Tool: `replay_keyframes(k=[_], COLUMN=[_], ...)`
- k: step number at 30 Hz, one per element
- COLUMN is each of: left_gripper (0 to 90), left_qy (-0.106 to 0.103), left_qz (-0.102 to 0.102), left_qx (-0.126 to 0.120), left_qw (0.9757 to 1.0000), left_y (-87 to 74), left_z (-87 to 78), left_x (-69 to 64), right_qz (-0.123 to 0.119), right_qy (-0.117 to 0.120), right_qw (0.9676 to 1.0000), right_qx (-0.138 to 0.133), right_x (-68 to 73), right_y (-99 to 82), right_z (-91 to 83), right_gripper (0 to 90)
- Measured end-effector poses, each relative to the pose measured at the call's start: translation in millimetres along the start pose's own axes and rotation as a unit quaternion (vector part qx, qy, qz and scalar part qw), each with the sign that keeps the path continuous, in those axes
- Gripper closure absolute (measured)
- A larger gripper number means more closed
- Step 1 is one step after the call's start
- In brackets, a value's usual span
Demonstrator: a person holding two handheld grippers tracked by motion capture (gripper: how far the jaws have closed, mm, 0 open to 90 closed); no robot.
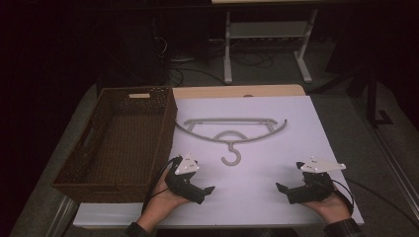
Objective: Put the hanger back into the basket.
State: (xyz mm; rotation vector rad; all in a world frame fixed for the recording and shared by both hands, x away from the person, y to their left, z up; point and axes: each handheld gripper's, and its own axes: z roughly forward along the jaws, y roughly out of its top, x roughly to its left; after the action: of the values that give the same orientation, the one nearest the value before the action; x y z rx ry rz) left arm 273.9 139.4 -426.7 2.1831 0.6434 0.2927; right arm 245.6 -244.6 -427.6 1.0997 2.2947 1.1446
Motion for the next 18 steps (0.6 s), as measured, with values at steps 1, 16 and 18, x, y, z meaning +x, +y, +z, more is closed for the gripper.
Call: replay_keyframes(k=[1,16,18], left_gripper=[0.0,0.0,0.0], left_qy=[-0.001,0.001,-0.001], left_qz=[-0.001,-0.009,-0.008], left_qx=[0.000,-0.002,-0.001], left_qw=[1.0000,1.0000,1.0000], left_y=[0.0,7.5,7.2], left_z=[0.0,3.1,2.4], left_x=[0.3,1.5,0.8], right_qz=[0.000,0.014,0.010], right_qy=[0.000,0.006,0.025], right_qw=[1.0000,0.9998,0.9994], right_qx=[0.000,0.012,0.023], right_x=[-0.1,-2.6,-3.6], right_y=[0.1,9.4,14.7], right_z=[0.0,4.9,9.9], right_gripper=[0.0,9.1,16.0])
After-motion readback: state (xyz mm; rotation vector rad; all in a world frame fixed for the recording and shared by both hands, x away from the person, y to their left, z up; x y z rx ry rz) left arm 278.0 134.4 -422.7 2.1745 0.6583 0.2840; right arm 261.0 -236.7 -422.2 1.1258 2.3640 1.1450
